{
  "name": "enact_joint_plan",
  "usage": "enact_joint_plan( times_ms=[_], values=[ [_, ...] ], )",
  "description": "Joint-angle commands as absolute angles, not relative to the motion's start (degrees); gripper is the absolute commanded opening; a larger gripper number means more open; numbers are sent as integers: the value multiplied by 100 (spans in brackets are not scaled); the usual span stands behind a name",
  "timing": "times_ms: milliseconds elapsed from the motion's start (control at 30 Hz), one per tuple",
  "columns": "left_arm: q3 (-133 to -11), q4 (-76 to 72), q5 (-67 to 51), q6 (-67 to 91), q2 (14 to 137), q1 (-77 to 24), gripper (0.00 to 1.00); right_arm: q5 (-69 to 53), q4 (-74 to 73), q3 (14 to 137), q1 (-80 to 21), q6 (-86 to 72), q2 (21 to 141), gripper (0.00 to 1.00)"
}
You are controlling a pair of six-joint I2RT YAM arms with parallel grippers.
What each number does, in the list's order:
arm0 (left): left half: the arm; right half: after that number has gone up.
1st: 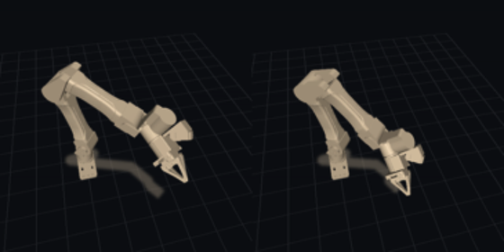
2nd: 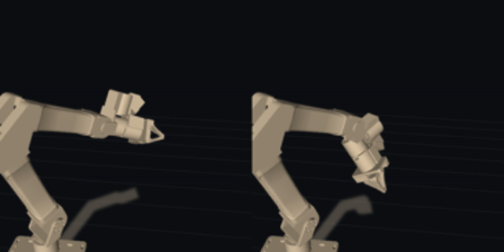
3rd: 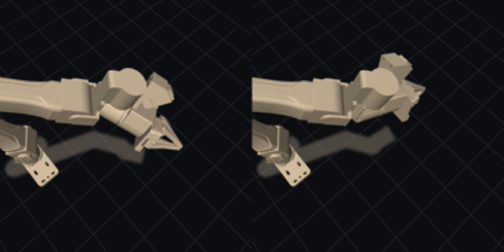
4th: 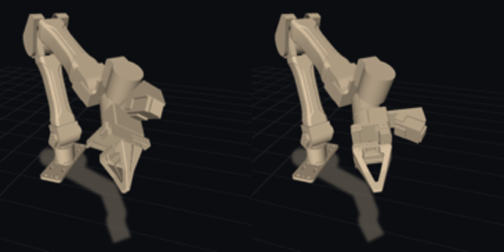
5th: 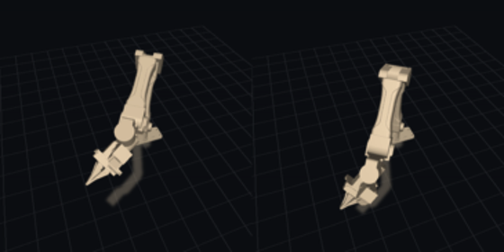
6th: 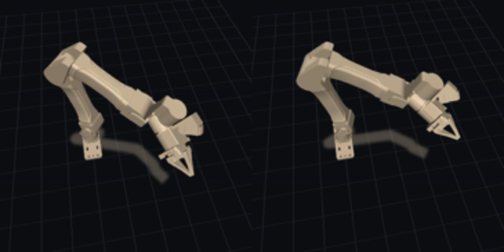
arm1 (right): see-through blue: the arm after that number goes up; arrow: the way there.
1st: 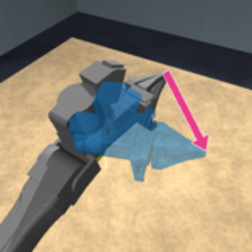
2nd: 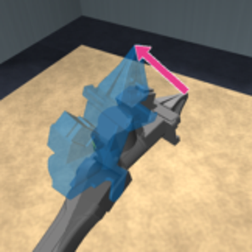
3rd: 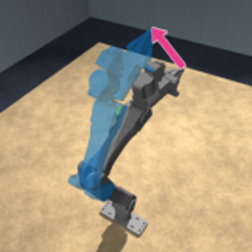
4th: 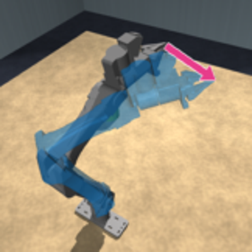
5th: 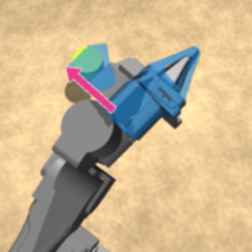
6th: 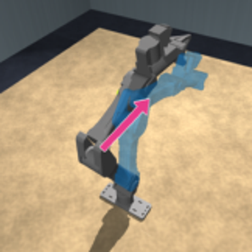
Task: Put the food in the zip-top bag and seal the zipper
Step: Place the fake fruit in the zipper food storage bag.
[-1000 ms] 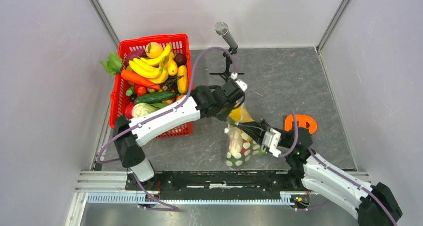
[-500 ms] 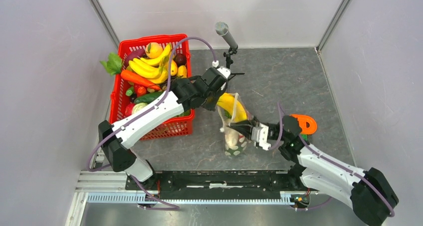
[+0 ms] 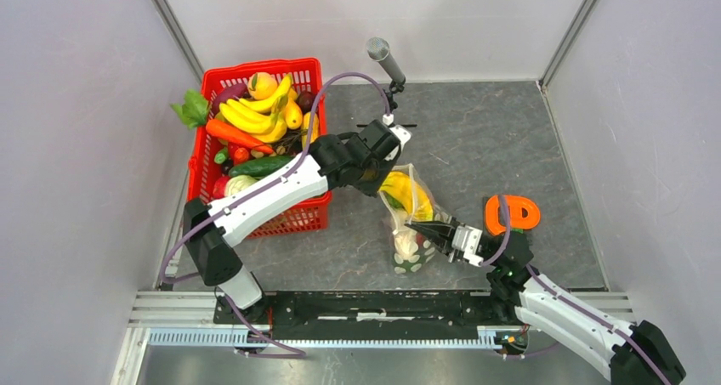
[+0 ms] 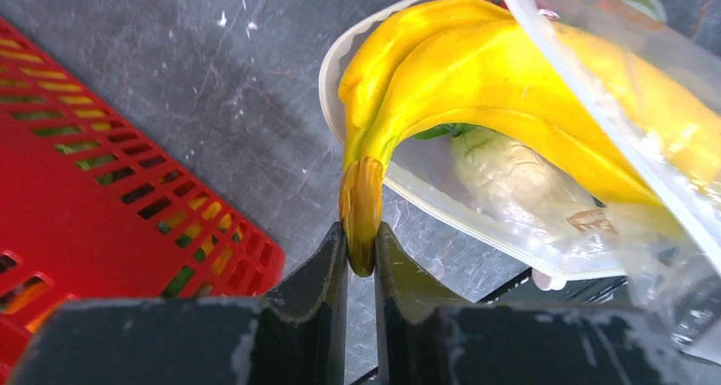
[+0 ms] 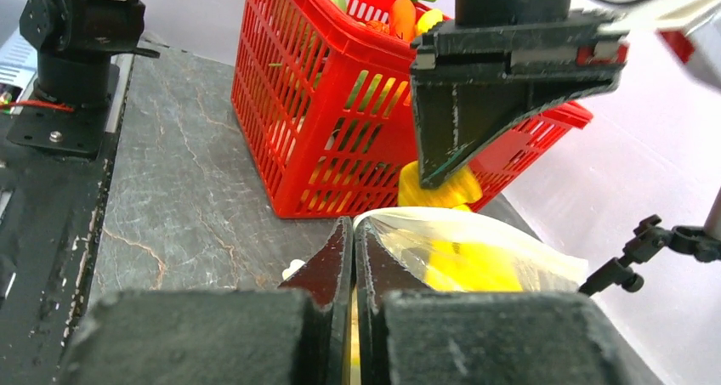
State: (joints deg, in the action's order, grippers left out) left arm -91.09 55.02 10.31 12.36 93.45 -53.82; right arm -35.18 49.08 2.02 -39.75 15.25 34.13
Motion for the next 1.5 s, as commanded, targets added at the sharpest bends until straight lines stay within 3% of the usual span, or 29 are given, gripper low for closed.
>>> enact_joint_plan(
  times_ms=[0, 233, 367, 867, 1000, 1033, 1100, 1233, 1367, 1467],
  values=[
    [-9777, 5496, 745, 575, 9418, -5583, 2, -3155, 5069, 348, -3990, 909, 3358, 0],
    [-10839, 6325, 325, 9, 10095, -5858, 2, -3340, 5632, 129, -3990, 549, 3046, 0],
    [-11451, 6883, 1326, -324, 10552, -6039, 2, -3355, 6150, 28, -3992, 341, 3089, 0],
    [-11375, 6621, 1198, -395, 10712, -6304, 4, -3369, 6856, -332, -3990, 281, 3109, 0],
    [-11451, 6706, 838, -216, 10804, -6411, 10, -3198, 6811, -446, -3990, 315, 2978, 0],
    [-11424, 6670, 700, -129, 10759, -6412, 14, -3175, 6720, -447, -3990, 321, 2949, 0],
    [-11220, 6441, 712, -57, 10551, -6405, 35, -3176, 6561, -437, -3989, 343, 2872, 0],
    [-10649, 5811, 837, 287, 10004, -6291, 63, -3152, 6534, -405, -3990, 372, 2840, 0],
    [-10296, 5436, 822, 540, 9542, -5979, 71, -3163, 6472, -264, -3986, 446, 2962, 0],
    [-10125, 5304, 1162, 736, 9136, -5775, 84, -3187, 6480, -183, -3990, 559, 3091, 0]
  ],
)
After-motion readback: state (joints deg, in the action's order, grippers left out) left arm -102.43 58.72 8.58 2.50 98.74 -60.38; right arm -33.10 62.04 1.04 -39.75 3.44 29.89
